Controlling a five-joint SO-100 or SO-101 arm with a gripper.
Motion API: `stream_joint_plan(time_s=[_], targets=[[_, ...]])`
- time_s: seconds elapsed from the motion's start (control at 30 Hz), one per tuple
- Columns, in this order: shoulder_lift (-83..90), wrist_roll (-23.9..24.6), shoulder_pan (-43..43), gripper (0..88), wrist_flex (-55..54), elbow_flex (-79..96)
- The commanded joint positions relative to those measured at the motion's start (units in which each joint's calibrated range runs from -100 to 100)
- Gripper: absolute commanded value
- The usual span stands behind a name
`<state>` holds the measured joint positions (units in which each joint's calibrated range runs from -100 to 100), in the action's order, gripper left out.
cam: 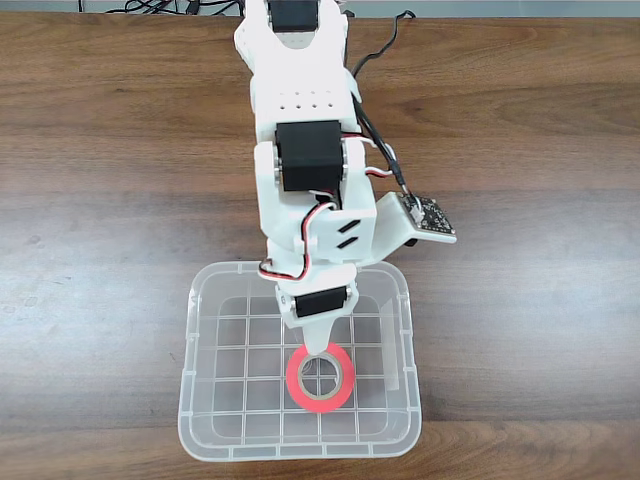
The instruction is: Grab the tape and place it in the box.
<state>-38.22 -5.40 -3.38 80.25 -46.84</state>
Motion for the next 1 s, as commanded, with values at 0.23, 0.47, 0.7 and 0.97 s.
stream_joint_plan(time_s=[0.23,0.47,0.7,0.97], targets=[[2.74,-0.35,0.38,14.1,-0.46,-4.89],[4.83,0.02,1.11,13.9,1.68,-4.98],[13.6,0.18,1.55,1.2,9.64,-4.98],[27.52,1.55,1.04,1.3,19.75,-3.93]])
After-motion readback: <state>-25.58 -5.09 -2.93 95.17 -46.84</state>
